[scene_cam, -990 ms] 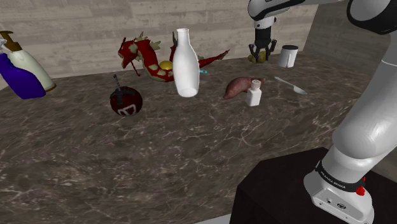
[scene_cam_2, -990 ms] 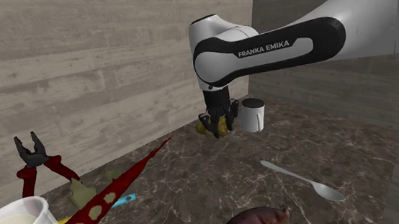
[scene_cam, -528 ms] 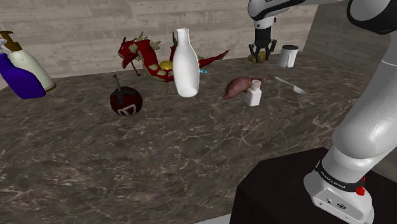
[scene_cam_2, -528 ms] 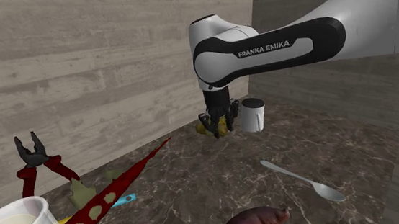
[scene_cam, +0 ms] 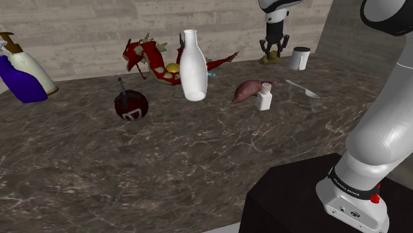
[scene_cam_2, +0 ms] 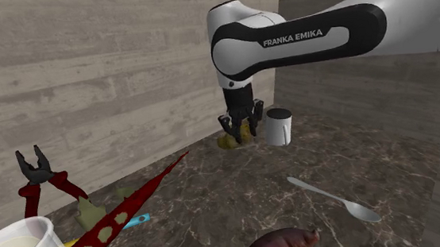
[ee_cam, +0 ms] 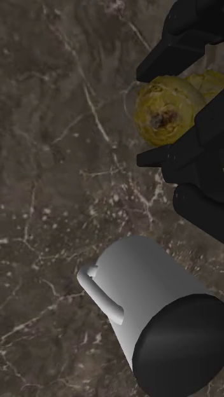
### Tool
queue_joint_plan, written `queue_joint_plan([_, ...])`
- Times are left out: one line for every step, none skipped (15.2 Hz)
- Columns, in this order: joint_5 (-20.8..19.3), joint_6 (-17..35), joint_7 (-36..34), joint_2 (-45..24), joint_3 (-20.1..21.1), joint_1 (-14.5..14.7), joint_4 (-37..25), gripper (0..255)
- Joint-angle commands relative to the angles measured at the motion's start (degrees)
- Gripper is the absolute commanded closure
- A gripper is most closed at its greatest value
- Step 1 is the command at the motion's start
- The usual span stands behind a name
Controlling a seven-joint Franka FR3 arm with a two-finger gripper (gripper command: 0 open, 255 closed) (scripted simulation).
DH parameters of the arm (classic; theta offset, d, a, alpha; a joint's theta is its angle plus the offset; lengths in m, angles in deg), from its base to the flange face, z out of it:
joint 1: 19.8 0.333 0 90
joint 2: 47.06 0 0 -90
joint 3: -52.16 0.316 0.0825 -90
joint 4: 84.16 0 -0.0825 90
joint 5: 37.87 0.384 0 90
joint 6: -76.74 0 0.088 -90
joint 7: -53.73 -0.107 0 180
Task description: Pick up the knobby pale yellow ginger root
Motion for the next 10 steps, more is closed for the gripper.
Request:
queue_joint_plan([0.03,-1.66,0.35,-0.11,-0.06,-0.06,-1.81,255])
queue_joint_plan([0.05,-2.45,0.46,-0.21,-0.05,-0.06,-2.70,255])
queue_joint_plan([0.06,-3.25,0.57,-0.33,-0.06,-0.06,-3.62,255])
queue_joint_plan([0.08,-4.05,0.68,-0.46,-0.06,-0.06,-4.56,255])
queue_joint_plan([0.10,-4.86,0.80,-0.60,-0.06,-0.06,-5.53,255])
queue_joint_plan([0.12,-5.68,0.91,-0.77,-0.06,-0.06,-6.51,255])
queue_joint_plan([0.14,-6.50,1.03,-0.95,-0.06,-0.06,-7.52,255])
queue_joint_plan([0.16,-7.33,1.15,-1.14,-0.07,-0.07,-8.56,255])
queue_joint_plan([0.16,-7.45,1.17,-1.16,-0.07,-0.07,-8.70,255])
queue_joint_plan([0.16,-7.45,1.17,-1.17,-0.07,-0.07,-8.71,255])
